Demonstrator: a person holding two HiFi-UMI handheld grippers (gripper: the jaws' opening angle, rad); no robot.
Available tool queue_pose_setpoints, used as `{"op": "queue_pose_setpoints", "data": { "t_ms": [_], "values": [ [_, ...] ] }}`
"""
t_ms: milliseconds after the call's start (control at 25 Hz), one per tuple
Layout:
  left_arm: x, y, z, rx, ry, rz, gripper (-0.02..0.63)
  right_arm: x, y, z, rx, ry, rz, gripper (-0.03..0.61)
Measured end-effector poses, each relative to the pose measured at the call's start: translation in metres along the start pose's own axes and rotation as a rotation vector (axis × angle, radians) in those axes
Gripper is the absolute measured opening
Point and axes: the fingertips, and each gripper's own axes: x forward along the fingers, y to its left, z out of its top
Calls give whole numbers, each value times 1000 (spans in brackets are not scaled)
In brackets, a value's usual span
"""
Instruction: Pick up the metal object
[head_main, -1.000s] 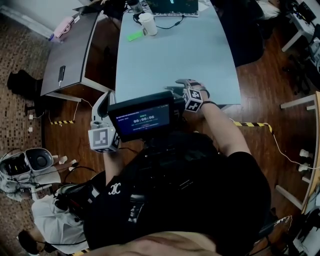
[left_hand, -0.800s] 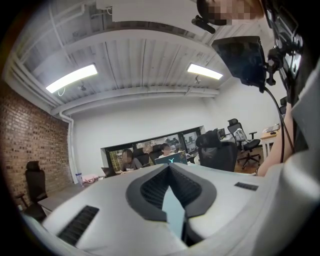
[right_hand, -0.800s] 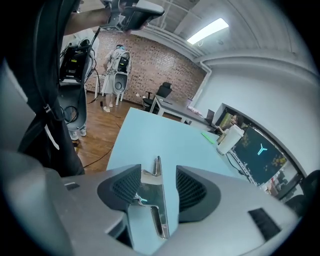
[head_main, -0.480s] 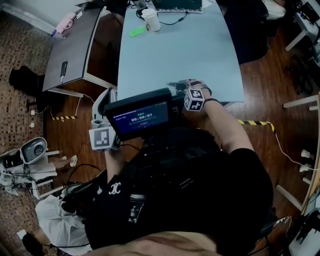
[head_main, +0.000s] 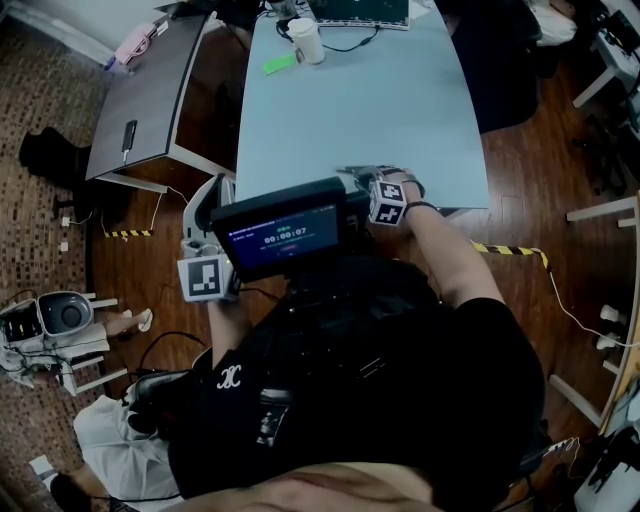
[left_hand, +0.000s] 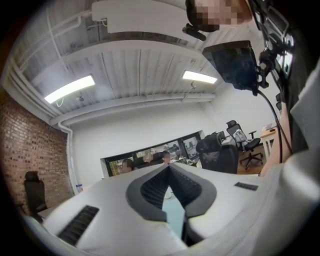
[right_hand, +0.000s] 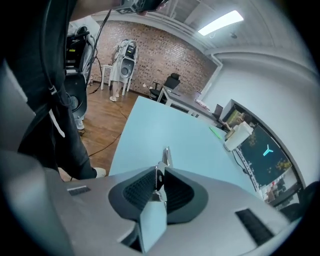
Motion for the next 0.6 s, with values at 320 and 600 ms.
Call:
{"op": "queue_pose_setpoints", "data": {
  "t_ms": [320,600],
  "values": [
    [4,0,5,4,-15,-1,14,-38,-57,11,302,-130,-146,-14],
    [15,-13,13,5,-42,-26,14,-136,-111,25,433,-346,-407,-14]
  ]
}}
